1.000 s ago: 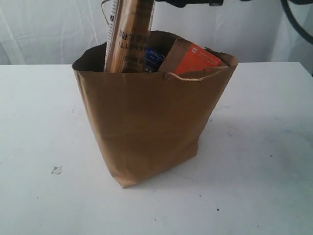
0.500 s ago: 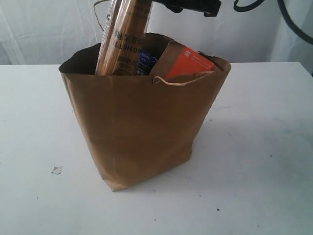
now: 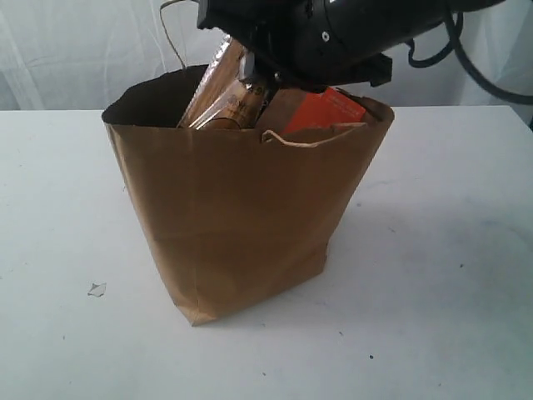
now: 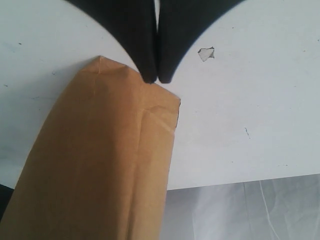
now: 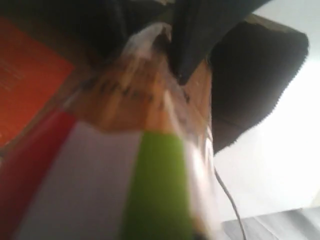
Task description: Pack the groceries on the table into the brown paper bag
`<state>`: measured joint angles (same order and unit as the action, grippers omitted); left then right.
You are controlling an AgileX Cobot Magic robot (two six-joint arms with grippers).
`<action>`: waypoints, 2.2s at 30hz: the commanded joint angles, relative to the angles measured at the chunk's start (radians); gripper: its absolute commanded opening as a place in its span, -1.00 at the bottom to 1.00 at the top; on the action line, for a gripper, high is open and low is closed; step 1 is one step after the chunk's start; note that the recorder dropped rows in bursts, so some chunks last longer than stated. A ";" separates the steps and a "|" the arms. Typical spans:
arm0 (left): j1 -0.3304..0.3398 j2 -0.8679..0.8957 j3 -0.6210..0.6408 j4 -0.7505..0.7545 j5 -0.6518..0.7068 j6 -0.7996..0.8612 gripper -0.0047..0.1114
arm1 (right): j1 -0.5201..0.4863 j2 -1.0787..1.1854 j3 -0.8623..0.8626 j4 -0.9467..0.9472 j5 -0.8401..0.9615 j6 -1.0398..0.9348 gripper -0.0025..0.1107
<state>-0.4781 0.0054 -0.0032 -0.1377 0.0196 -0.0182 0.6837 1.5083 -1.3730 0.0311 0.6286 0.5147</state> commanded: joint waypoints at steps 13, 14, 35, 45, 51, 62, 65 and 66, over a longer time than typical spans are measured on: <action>0.000 -0.005 0.003 -0.004 0.004 0.000 -0.92 | 0.004 0.048 -0.015 0.018 0.190 -0.141 -0.96; 0.000 -0.005 0.003 -0.004 0.004 0.000 -0.92 | 0.004 0.048 -0.039 0.018 0.179 -0.161 -0.96; 0.000 -0.005 0.003 -0.004 0.004 0.000 -0.92 | 0.004 -0.221 -0.034 -0.206 0.035 -0.174 -0.96; 0.000 -0.005 0.003 -0.004 0.004 0.000 -0.92 | 0.004 -0.607 0.351 -0.304 -0.123 -0.173 -0.96; 0.000 -0.005 0.003 -0.004 0.004 0.000 -0.92 | 0.004 -0.772 0.544 -0.314 -0.044 -0.173 -0.96; 0.000 -0.005 0.003 -0.004 0.004 0.000 -0.92 | 0.004 -0.892 0.865 -0.308 -0.321 -0.173 -0.96; 0.000 -0.005 0.003 -0.004 0.004 0.000 -0.92 | 0.004 -0.908 0.933 -0.268 -0.322 -0.173 -0.96; 0.000 -0.005 0.003 -0.004 0.004 0.000 -0.92 | 0.004 -0.912 0.957 -0.258 -0.323 -0.173 -0.96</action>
<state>-0.4781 0.0054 -0.0032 -0.1377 0.0196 -0.0182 0.6871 0.6113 -0.4735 -0.2505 0.3313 0.3496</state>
